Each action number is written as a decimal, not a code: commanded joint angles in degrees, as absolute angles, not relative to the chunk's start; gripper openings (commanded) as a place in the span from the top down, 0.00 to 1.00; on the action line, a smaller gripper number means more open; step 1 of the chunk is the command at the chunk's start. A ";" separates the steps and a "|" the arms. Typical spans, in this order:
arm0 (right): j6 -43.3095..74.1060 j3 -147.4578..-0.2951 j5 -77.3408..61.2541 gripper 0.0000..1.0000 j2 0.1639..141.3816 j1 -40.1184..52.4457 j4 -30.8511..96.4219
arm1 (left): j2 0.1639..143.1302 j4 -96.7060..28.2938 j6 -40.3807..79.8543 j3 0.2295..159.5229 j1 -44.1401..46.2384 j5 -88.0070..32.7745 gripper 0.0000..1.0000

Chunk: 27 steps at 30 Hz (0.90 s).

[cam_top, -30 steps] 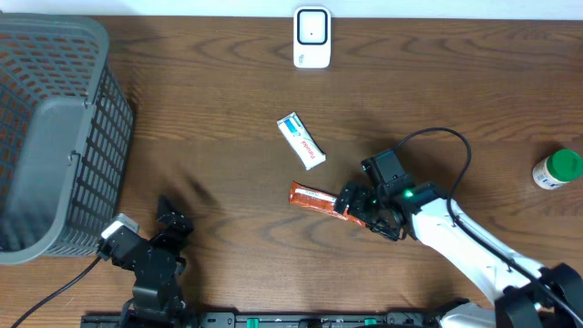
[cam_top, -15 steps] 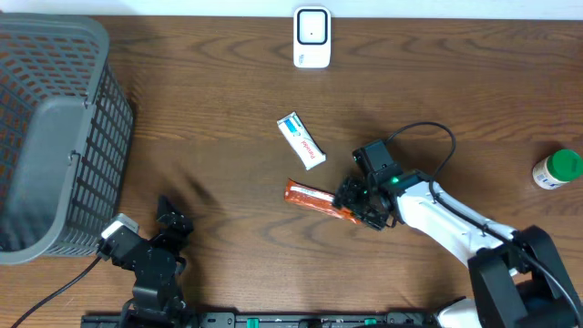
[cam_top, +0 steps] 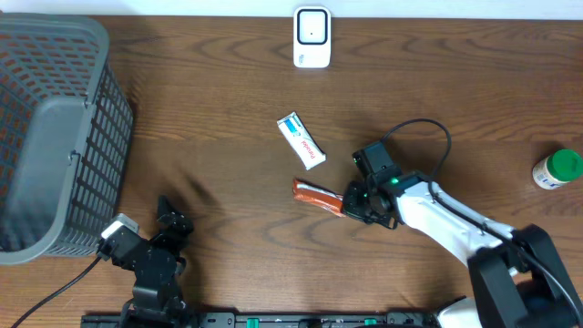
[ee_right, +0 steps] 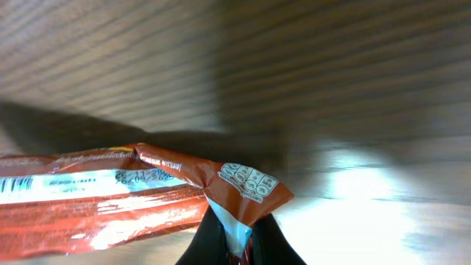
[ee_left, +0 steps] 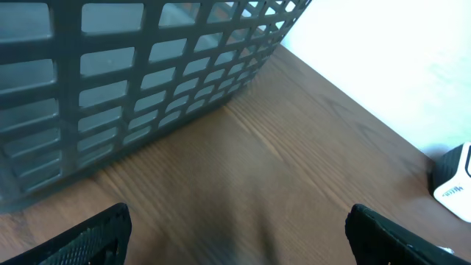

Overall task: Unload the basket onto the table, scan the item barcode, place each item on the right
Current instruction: 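Lift the TOP bar with the right gripper, turning it horizontal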

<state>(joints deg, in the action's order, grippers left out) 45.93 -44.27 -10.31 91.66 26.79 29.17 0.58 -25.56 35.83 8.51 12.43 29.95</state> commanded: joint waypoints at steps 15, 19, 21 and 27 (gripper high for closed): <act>12.93 -49.30 -13.34 0.99 55.27 27.42 35.18 | 0.27 -27.18 35.86 7.73 12.29 30.26 0.07; 11.18 -49.30 -17.34 0.99 51.68 27.42 35.79 | 0.27 -27.18 35.86 7.73 12.29 30.24 0.07; 9.63 -49.30 -20.80 0.99 50.48 27.42 35.75 | 0.27 -27.18 35.86 7.73 12.27 30.26 0.07; 6.50 -49.30 -28.45 0.99 49.08 27.35 35.48 | 0.27 -27.18 35.86 7.73 12.29 30.24 0.07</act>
<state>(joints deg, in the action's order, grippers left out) 9.54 -48.86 -22.22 49.67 27.07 35.75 0.58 -25.56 35.83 8.51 12.43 29.95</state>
